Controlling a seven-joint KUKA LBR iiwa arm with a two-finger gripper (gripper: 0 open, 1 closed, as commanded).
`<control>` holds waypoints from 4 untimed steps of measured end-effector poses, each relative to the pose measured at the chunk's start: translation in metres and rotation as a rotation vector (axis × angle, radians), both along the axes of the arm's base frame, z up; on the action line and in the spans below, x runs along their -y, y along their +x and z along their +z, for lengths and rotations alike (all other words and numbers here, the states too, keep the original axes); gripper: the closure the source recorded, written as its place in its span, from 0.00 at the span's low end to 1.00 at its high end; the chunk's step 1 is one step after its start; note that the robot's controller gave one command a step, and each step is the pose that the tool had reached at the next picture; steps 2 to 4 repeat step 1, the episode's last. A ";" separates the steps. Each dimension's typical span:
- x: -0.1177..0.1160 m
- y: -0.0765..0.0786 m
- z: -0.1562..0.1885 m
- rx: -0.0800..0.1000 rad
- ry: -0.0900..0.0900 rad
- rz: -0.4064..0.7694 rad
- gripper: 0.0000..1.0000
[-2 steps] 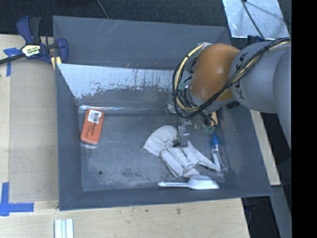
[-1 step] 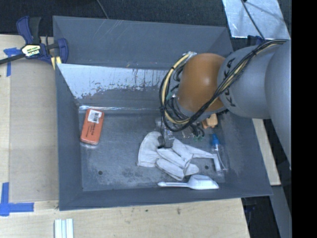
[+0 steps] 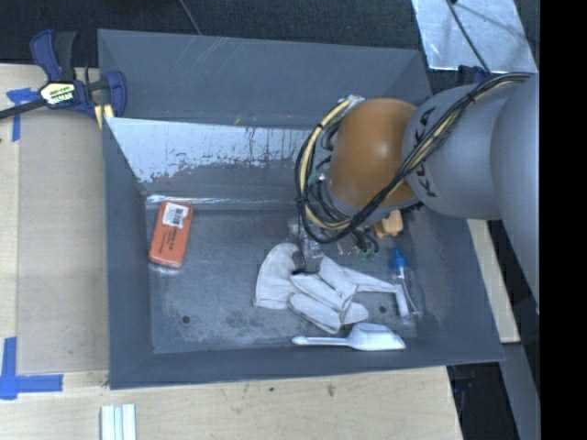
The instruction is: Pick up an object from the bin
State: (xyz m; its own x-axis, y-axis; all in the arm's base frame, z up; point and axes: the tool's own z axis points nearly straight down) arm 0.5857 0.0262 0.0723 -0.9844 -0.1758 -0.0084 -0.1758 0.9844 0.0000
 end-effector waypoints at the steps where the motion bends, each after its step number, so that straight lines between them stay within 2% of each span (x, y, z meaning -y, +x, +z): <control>1: -0.013 -0.004 0.146 -0.003 -0.001 -0.036 1.00; 4: -0.013 -0.004 0.146 -0.003 -0.001 -0.036 1.00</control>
Offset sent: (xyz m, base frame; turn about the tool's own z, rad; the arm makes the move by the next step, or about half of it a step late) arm 0.0000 0.0000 0.0000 0.0000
